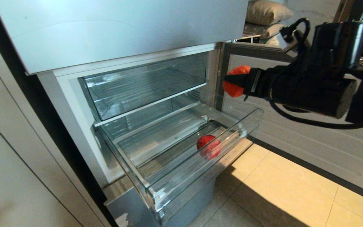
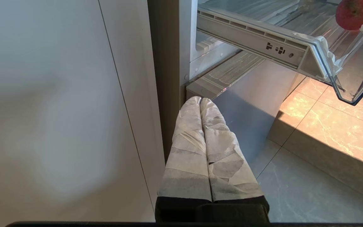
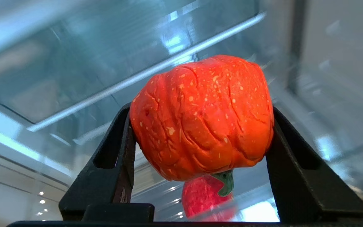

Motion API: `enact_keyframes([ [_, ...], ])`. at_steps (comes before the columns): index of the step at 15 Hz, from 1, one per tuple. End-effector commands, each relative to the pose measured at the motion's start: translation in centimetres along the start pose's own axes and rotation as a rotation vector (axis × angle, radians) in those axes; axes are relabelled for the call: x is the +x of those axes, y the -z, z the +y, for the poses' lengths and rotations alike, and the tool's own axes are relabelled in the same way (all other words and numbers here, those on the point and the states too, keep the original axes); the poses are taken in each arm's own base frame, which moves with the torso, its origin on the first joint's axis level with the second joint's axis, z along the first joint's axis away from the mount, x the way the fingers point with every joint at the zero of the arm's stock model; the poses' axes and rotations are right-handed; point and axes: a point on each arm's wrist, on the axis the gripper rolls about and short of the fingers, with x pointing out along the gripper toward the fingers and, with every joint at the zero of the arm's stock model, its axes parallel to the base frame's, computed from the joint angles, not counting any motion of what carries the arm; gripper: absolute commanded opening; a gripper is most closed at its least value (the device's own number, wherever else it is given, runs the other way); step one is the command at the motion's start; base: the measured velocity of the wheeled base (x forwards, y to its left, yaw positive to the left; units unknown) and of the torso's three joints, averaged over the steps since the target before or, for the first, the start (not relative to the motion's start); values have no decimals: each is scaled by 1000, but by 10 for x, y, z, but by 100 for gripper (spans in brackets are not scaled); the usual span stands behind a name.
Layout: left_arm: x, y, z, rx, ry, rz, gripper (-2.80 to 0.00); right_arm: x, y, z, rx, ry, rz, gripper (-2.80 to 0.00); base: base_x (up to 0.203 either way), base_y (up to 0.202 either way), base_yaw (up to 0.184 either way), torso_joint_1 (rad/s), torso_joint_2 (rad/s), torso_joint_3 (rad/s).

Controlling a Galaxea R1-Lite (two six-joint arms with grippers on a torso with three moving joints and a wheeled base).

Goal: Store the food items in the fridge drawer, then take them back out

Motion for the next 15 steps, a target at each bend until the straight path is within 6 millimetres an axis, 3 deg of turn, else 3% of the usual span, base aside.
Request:
enact_keyframes([
  [1,0,0,0,0,-1,1,-280,48,41,-5,-5,9,87,-280,0,0,0,0,0,0],
  [4,0,0,0,0,-1,-1,-280,82,67,11,-21,-41,94,-280,0,0,0,0,0,0],
  [10,0,0,0,0,-1,-1,-280,113,116,48,-134,-129,170,-280,0,0,0,0,0,0],
  [15,0,0,0,0,-1,0,-280,127,134,59,-169,-151,190,-280,0,0,0,0,0,0],
])
